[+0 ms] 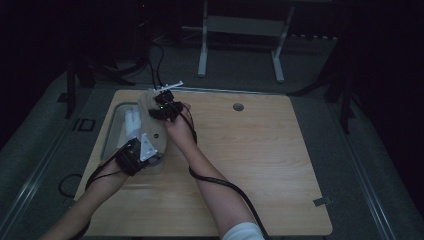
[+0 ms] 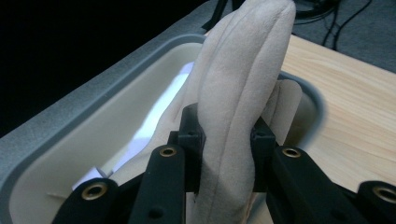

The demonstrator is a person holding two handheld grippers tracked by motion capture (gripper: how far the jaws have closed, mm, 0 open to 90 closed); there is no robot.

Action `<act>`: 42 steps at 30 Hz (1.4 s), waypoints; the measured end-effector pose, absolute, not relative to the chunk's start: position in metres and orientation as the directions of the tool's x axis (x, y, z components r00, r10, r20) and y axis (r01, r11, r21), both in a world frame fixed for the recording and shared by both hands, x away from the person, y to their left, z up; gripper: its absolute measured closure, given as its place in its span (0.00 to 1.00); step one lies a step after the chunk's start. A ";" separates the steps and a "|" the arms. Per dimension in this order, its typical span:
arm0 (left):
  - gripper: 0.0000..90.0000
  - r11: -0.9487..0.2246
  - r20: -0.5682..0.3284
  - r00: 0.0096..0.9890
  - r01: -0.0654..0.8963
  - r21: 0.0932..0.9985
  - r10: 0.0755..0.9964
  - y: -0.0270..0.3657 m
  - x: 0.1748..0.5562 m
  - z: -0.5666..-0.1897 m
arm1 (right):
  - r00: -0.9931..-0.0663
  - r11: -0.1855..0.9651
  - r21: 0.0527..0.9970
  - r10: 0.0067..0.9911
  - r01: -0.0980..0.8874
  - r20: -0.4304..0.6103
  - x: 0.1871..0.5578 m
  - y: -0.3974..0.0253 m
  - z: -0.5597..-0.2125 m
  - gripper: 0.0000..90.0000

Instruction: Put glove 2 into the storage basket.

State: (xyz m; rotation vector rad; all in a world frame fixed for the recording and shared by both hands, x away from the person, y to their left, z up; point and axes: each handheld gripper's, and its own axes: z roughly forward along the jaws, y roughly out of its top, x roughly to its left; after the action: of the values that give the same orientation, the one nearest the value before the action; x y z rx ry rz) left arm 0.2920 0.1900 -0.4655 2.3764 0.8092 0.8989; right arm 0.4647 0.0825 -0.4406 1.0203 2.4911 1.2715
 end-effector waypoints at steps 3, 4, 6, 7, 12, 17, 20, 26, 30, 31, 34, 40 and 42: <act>0.91 -0.716 0.433 0.603 0.372 0.590 0.670 0.201 0.289 -0.467 | -0.760 0.404 0.760 0.625 0.509 0.176 0.465 0.095 -0.446 0.82; 0.91 -0.716 0.432 0.601 0.377 0.588 0.672 0.204 0.288 -0.467 | -0.763 0.407 0.758 0.621 0.510 0.180 0.465 0.099 -0.448 0.82; 0.91 -0.719 0.437 0.597 0.387 0.578 0.673 0.210 0.287 -0.469 | -0.766 0.412 0.753 0.616 0.513 0.184 0.465 0.106 -0.453 0.82; 0.91 -0.718 0.436 0.595 0.393 0.575 0.675 0.213 0.286 -0.470 | -0.768 0.414 0.752 0.613 0.513 0.186 0.465 0.110 -0.455 0.82; 0.91 -0.712 0.415 0.600 0.425 0.559 0.684 0.217 0.292 -0.479 | -0.762 0.445 0.723 0.624 0.529 0.173 0.469 0.122 -0.474 0.82; 0.90 -0.706 0.379 0.620 0.448 0.548 0.687 0.212 0.300 -0.486 | -0.760 0.466 0.703 0.629 0.537 0.163 0.474 0.123 -0.484 0.80; 0.89 -0.714 0.378 0.628 0.453 0.533 0.680 0.209 0.302 -0.487 | -0.764 0.477 0.700 0.627 0.532 0.154 0.474 0.122 -0.485 0.76; 0.85 -0.692 0.348 0.626 0.466 0.551 0.698 0.210 0.304 -0.488 | -0.767 0.473 0.709 0.623 0.523 0.151 0.476 0.113 -0.481 0.54; 0.55 -0.647 0.334 0.588 0.470 0.601 0.737 0.214 0.302 -0.479 | -0.761 0.452 0.725 0.631 0.521 0.153 0.478 0.099 -0.473 0.38; 0.38 -0.636 0.323 0.582 0.479 0.605 0.746 0.214 0.302 -0.477 | -0.770 0.455 0.733 0.621 0.505 0.145 0.478 0.091 -0.469 0.31; 0.27 -0.624 0.298 0.593 0.478 0.618 0.748 0.215 0.299 -0.472 | -0.783 0.462 0.735 0.603 0.496 0.150 0.477 0.085 -0.466 0.24; 0.16 -0.573 0.239 0.601 0.458 0.680 0.763 0.208 0.294 -0.468 | -0.819 0.478 0.752 0.557 0.454 0.141 0.465 0.071 -0.462 0.21; 0.16 -0.562 0.222 0.610 0.449 0.695 0.761 0.205 0.292 -0.468 | -0.824 0.480 0.751 0.546 0.454 0.149 0.459 0.066 -0.462 0.21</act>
State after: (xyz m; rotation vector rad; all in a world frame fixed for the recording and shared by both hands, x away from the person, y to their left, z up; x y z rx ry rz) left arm 0.2923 0.2047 -0.4682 2.2416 0.9492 0.6868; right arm 0.4594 0.0664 -0.4622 0.8842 2.6058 1.2711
